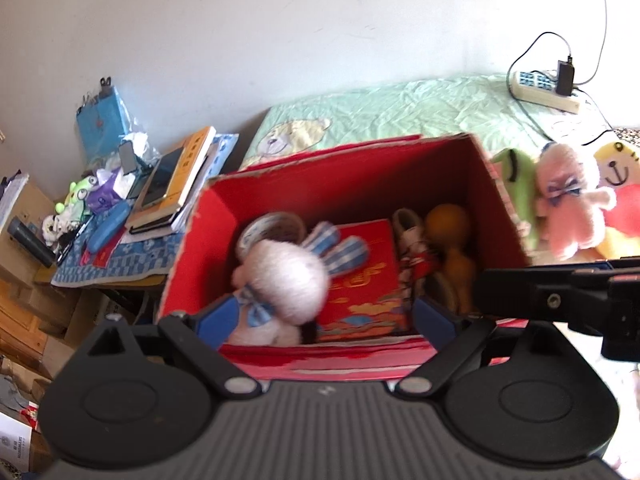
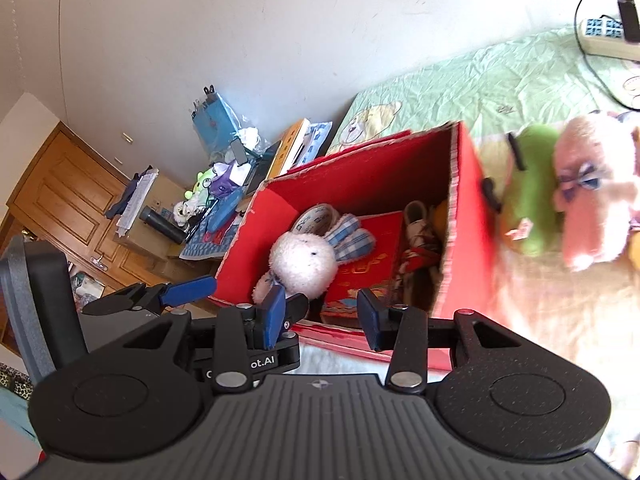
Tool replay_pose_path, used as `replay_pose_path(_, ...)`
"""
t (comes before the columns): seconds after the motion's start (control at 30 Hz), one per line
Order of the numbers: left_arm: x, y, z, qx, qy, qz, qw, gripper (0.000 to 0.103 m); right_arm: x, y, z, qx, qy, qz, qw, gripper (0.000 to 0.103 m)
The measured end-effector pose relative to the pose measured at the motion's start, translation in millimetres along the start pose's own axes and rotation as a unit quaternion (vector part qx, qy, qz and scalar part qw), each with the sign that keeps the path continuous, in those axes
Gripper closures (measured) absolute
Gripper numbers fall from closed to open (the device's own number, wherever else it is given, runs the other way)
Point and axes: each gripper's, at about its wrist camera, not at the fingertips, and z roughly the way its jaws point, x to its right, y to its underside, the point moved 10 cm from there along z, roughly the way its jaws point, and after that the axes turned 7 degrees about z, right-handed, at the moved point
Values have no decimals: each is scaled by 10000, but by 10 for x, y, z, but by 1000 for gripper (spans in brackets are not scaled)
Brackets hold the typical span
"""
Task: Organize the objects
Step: 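Withdraw the right tool and move it toward the yellow tiger plush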
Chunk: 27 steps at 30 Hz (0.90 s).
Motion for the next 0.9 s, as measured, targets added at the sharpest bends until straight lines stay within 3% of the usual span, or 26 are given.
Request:
replay_pose_path(0.33, 690, -270, -207, 195, 234, 300, 9991, 8, 458, -108, -527, 292, 200, 166, 9992, 59)
replay_pose_path(0.6, 1370, -477, -244, 301, 606, 845, 9941, 7, 930, -180, -839, 509, 464, 495, 9964, 59)
replay_pose_path(0.9, 1984, -590, -49, 98, 1168, 1238, 9854, 7, 1494, -242, -1086, 700, 799, 1005, 9892, 59)
